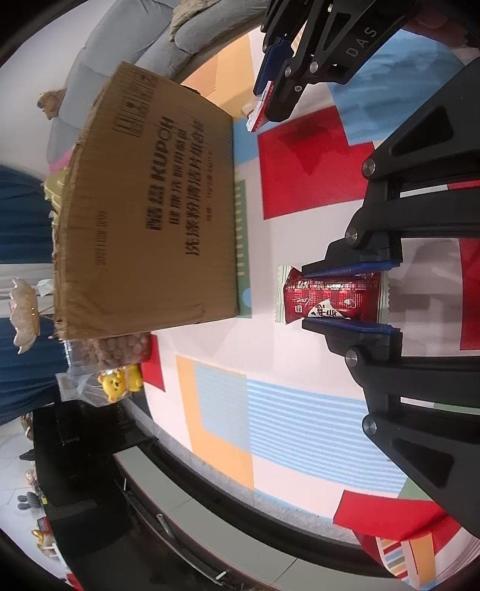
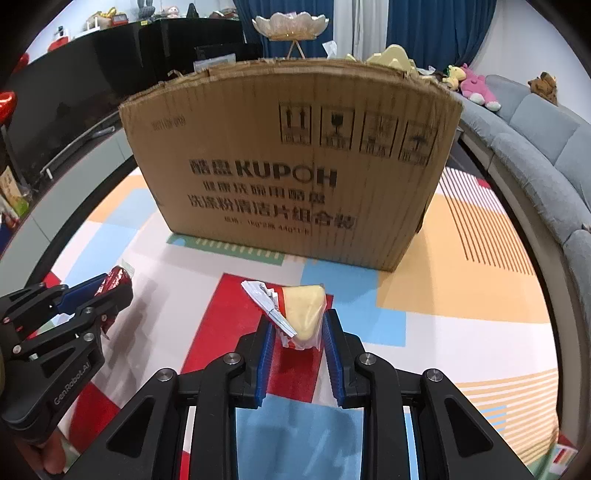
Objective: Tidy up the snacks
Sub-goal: 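Lift the red packet with the left tool while the right tool lifts the cheese packet, then carry the red packet over the box with the left tool while the right tool carries the cheese packet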
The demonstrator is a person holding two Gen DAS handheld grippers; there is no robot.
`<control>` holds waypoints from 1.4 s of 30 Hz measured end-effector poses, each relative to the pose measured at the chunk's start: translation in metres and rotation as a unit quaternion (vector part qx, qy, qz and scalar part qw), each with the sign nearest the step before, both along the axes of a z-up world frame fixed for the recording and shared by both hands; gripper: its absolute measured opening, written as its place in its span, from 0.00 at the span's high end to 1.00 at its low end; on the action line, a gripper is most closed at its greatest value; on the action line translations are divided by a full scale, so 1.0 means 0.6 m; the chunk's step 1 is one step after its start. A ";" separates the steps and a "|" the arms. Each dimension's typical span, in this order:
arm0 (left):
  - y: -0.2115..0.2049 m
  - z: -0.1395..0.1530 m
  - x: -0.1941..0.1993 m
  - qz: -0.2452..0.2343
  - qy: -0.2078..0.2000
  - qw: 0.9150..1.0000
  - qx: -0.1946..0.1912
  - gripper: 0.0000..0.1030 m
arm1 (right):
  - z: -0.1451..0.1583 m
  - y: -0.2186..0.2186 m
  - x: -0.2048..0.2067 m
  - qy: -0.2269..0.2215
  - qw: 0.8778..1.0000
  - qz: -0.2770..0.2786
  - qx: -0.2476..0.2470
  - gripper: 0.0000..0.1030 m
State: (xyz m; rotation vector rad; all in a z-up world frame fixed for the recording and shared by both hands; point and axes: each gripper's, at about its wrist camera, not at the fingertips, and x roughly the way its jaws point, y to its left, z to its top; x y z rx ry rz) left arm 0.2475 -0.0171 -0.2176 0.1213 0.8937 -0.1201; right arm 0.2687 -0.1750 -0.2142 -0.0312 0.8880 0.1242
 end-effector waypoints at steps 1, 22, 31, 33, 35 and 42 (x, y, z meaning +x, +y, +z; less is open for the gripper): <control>0.000 0.004 -0.001 0.001 -0.002 1.000 0.000 0.79 | 0.003 0.000 -0.001 -0.002 1.000 0.000 0.000 0.74; -0.005 0.109 -0.020 0.006 -0.058 0.998 -0.008 0.79 | 0.105 -0.001 -0.041 -0.062 0.998 -0.004 0.003 0.74; -0.010 0.151 -0.022 0.006 -0.078 0.997 -0.013 0.79 | 0.140 -0.006 -0.051 -0.083 0.997 -0.008 0.009 0.73; -0.011 0.160 -0.021 0.006 -0.081 0.997 -0.014 0.79 | 0.149 -0.008 -0.052 -0.088 0.996 -0.009 0.010 0.74; -0.012 0.168 -0.019 0.006 -0.085 0.996 -0.015 0.79 | 0.158 -0.009 -0.050 -0.092 0.996 -0.011 0.012 0.73; -0.020 0.197 -0.009 0.003 -0.099 0.995 -0.018 0.79 | 0.187 -0.014 -0.049 -0.109 0.994 -0.014 0.015 0.73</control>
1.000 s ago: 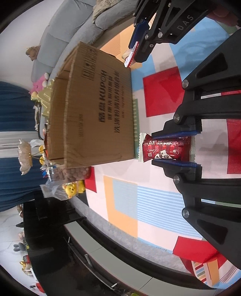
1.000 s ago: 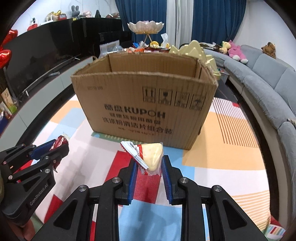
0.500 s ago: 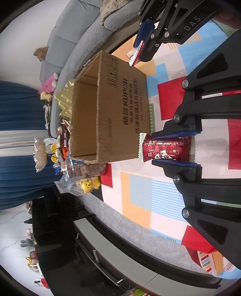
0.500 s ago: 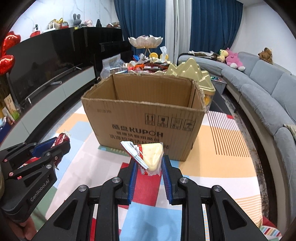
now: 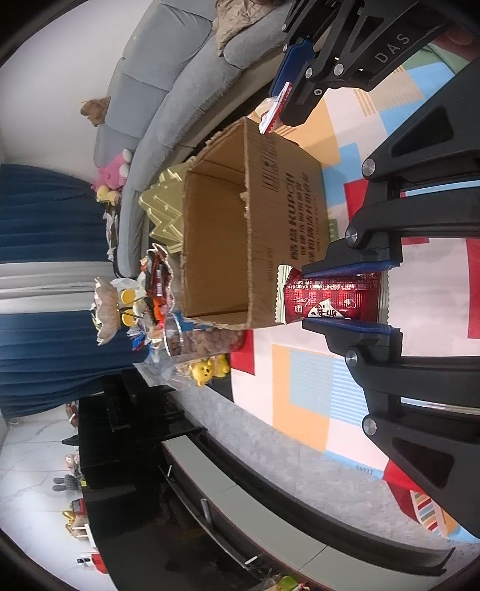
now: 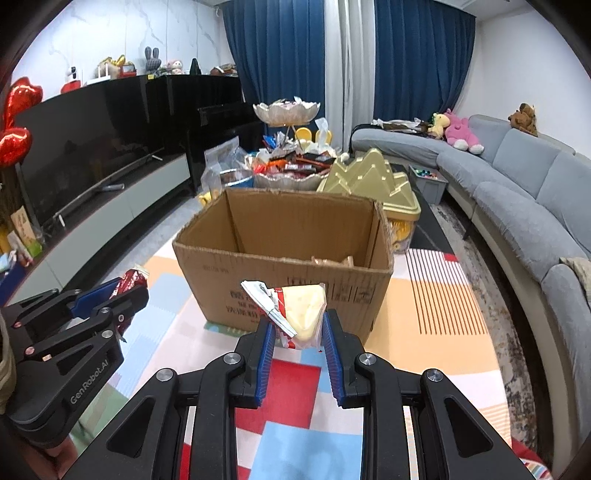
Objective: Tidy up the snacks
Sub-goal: 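Carry the red packet over the box with the left tool while the right tool carries the cheese packet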
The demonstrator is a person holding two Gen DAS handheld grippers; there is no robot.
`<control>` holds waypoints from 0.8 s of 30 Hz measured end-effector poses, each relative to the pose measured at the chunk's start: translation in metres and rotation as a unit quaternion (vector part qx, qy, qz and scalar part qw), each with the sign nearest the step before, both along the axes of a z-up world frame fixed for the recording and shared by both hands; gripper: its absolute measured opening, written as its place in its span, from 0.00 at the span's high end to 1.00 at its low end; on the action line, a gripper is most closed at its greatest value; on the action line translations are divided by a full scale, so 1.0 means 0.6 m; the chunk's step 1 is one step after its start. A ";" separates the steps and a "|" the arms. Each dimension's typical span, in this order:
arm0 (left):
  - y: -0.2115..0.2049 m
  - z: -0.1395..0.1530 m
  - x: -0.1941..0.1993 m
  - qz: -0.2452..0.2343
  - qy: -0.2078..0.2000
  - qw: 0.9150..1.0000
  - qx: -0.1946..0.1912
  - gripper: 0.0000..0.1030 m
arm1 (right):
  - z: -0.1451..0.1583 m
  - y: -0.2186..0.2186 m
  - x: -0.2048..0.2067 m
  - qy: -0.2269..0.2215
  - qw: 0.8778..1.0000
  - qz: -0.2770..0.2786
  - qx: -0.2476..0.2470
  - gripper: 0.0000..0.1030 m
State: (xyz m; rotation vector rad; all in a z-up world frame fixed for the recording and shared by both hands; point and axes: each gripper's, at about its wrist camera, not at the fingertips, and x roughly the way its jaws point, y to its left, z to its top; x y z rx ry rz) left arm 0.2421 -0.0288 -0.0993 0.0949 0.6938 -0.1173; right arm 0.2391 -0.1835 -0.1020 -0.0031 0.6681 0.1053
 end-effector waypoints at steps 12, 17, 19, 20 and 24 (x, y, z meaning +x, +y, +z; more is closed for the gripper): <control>-0.022 0.048 0.033 -0.015 -0.026 1.000 -0.007 0.79 | 0.040 -0.003 0.018 -0.023 1.000 0.000 0.000 0.73; -0.031 0.061 0.053 -0.019 -0.033 0.999 -0.009 0.79 | 0.052 -0.007 0.034 -0.029 1.000 -0.003 0.003 0.73; -0.032 0.063 0.063 -0.021 -0.034 0.999 -0.009 0.79 | 0.056 -0.009 0.041 -0.031 1.000 -0.004 0.003 0.73; -0.033 0.065 0.068 -0.021 -0.034 0.999 -0.009 0.79 | 0.057 -0.009 0.045 -0.032 0.999 -0.004 0.002 0.73; -0.036 0.067 0.086 -0.021 -0.035 0.999 -0.010 0.79 | 0.062 -0.012 0.062 -0.034 0.999 -0.006 0.002 0.73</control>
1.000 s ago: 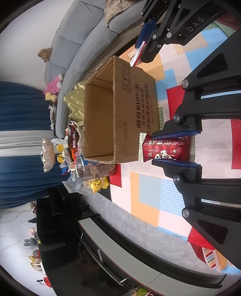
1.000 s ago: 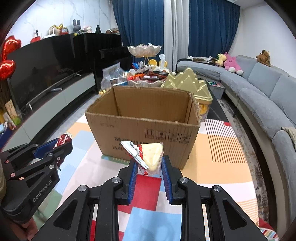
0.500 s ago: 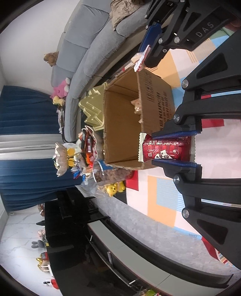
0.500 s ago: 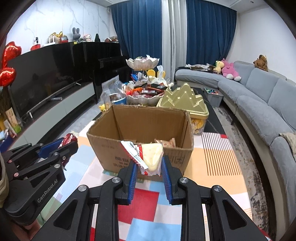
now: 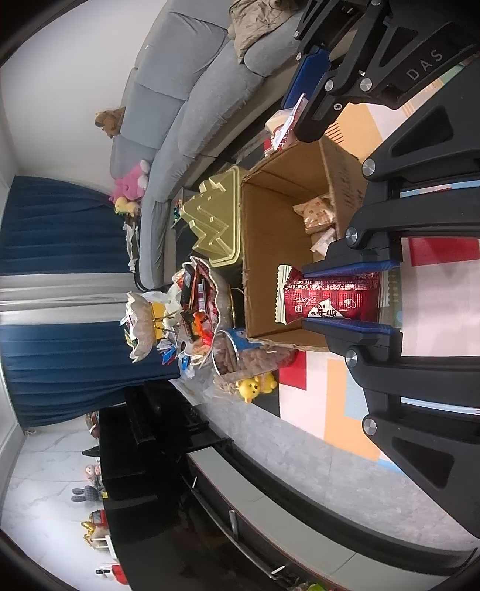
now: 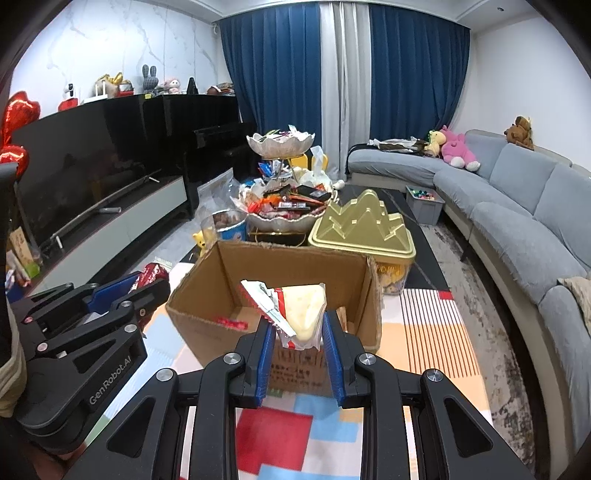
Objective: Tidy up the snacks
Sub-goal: 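Carry the red packet over the box with the left tool while the right tool carries the cheese packet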
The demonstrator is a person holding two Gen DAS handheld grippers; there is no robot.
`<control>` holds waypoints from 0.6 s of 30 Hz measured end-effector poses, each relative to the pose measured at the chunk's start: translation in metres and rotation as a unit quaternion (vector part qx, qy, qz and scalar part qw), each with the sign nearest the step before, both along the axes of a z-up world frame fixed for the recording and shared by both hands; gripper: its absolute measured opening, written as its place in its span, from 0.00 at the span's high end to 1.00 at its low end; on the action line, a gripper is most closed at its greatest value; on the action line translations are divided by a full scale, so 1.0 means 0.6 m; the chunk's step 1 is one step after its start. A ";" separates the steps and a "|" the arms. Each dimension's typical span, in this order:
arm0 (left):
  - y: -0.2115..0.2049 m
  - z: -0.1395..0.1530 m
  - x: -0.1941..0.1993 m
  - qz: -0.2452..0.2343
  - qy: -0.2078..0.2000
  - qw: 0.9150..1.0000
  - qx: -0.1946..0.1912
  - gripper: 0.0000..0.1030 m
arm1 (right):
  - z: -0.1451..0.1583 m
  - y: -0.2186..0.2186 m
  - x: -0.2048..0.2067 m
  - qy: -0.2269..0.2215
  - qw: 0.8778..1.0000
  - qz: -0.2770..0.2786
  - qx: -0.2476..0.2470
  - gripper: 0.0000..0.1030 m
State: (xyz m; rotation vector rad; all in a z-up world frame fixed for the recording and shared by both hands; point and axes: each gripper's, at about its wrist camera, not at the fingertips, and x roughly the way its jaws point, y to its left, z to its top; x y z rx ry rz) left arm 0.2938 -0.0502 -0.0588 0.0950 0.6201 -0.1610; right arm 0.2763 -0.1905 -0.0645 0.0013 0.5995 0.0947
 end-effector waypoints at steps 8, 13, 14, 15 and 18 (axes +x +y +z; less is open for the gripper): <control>-0.006 0.002 0.040 -0.002 0.003 1.000 -0.001 0.79 | 0.001 -0.004 0.037 0.002 1.000 -0.002 0.001 0.73; -0.011 -0.005 0.068 -0.005 0.008 1.000 -0.001 0.79 | -0.006 -0.007 0.063 0.007 1.000 -0.004 0.003 0.73; -0.012 -0.007 0.073 -0.005 0.009 1.000 -0.001 0.79 | -0.008 -0.007 0.068 0.009 1.000 -0.004 0.003 0.73; -0.013 -0.010 0.080 -0.006 0.011 1.000 -0.001 0.79 | -0.010 -0.008 0.072 0.010 1.000 -0.005 0.003 0.73; -0.016 -0.016 0.099 -0.006 0.014 1.000 -0.001 0.79 | -0.018 -0.010 0.089 0.016 1.000 -0.005 0.004 0.73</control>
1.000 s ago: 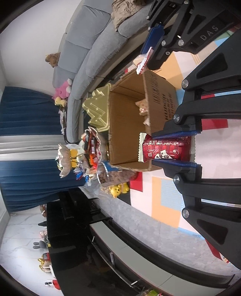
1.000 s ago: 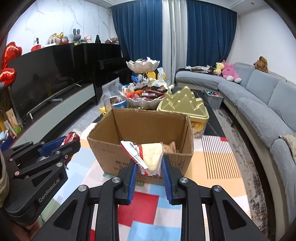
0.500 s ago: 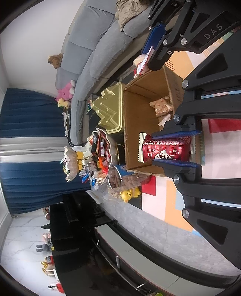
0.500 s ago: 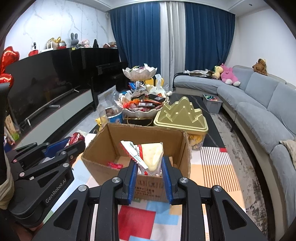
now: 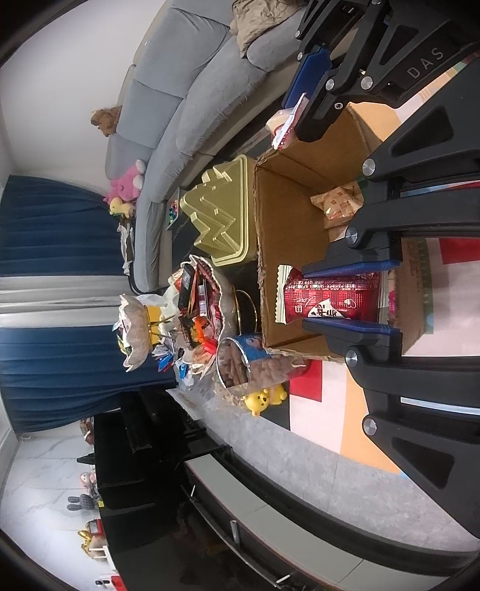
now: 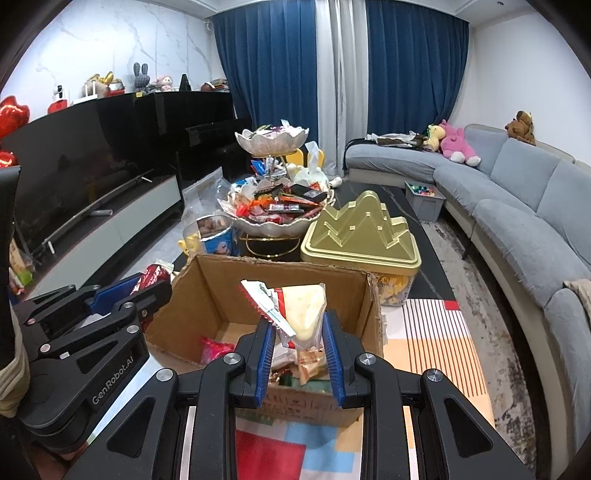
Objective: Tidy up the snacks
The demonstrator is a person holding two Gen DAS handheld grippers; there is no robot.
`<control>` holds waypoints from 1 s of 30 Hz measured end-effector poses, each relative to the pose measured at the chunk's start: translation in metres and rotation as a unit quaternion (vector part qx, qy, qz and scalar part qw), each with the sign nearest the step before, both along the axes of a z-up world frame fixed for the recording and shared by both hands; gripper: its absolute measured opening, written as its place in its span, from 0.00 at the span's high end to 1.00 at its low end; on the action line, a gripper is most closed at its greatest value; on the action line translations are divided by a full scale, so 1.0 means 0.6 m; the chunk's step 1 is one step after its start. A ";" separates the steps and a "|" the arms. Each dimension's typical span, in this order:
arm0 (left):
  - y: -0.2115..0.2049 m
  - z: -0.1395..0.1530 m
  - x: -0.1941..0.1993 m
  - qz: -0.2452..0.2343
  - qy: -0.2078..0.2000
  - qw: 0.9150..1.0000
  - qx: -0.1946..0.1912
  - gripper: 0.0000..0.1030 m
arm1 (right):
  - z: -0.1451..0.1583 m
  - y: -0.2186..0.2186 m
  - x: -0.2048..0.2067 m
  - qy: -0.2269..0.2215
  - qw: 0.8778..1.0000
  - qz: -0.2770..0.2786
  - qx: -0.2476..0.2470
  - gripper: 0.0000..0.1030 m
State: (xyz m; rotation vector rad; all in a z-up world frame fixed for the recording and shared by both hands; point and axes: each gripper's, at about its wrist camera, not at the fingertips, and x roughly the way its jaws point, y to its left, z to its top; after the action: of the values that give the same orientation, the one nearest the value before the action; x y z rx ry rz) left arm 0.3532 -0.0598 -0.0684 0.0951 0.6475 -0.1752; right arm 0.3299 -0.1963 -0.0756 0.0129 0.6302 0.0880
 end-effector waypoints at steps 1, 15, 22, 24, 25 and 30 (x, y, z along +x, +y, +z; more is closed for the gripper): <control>-0.001 -0.002 0.005 0.000 0.001 1.000 0.000 0.79 | -0.002 -0.001 0.002 0.001 1.000 0.000 0.000 0.73; -0.015 -0.030 0.059 -0.004 0.015 1.000 0.003 0.78 | -0.022 -0.009 0.055 0.015 1.000 0.002 0.006 0.73; -0.015 -0.025 0.058 0.001 0.007 1.000 0.009 0.61 | -0.018 -0.010 0.058 0.012 1.000 0.004 0.006 0.60; -0.014 -0.020 0.056 0.004 0.002 1.000 0.011 0.53 | -0.015 -0.012 0.057 0.011 1.000 0.001 0.004 0.47; -0.013 -0.019 0.055 0.006 0.000 1.000 0.013 0.51 | -0.013 -0.012 0.055 0.009 1.000 -0.001 0.004 0.39; -0.004 -0.010 0.047 0.015 -0.004 1.000 0.014 0.38 | -0.005 -0.017 0.047 0.005 1.000 -0.015 0.002 0.30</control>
State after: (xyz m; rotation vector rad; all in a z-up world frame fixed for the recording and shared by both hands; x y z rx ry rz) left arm 0.3813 -0.0619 -0.0743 0.1119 0.6439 -0.1362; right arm 0.3584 -0.2067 -0.0784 0.0267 0.6403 0.0613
